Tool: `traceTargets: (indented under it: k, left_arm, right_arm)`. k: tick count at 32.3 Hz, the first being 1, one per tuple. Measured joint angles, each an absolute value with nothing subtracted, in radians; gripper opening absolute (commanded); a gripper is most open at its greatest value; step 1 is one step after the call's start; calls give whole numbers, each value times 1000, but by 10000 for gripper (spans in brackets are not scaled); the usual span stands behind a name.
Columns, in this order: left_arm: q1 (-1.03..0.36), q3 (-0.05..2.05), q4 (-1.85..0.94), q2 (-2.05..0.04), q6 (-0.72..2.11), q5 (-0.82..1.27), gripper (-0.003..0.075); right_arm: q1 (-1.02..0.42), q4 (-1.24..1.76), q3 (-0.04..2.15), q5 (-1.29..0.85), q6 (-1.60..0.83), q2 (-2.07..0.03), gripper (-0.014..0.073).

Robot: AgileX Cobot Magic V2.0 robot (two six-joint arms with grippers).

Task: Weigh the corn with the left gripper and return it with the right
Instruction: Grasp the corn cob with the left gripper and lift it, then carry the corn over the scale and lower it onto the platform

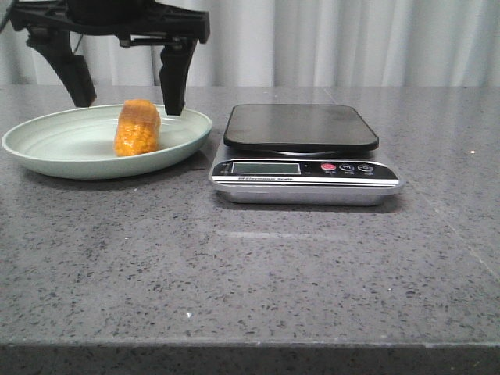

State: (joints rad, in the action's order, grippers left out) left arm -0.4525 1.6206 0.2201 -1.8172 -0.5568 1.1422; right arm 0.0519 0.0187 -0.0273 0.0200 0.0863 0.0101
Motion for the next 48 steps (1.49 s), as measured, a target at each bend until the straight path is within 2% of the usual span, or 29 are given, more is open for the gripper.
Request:
traceTargets:
  k: [8,10,13,18,20,21,23,32,45,48]
  left_arm:
    - [-415,1621,157,-1878,-563,1142,648]
    - [-405,1621,150,-1889,-565,1140,624]
    - [-399,1621,144,-1903,-565,1140,518]
    - [-398,1626,136,-1909,-565,1129,234]
    - [-398,1627,136,-1909,-565,1121,139]
    - [-398,1630,136,-1909,-565,1121,116]
    - [-398,1638,136,-1911,-565,1121,137]
    - [-417,1773,111,-1914,-565,1132,137]
    - [-588,1896,94,-1926,-525,1066,141]
    - [-618,1899,92,-1948,-524,1053,204]
  right_arm:
    - [52,19,-27,20,86,10,138]
    - [52,19,-27,20,86,10,138]
    - [52,19,-27,20,86,10,138]
    - [52,19,-27,20,86,10,138]
    - [52,19,-27,20,86,10,138]
    - [52,19,-27,20,86,10,138]
    - [52,19,-27,20,86,10,138]
    - [52,19,-27,20,86,10,138]
    - [52,19,-27,20,86,10,138]
    - [52,19,-27,20,86,10,138]
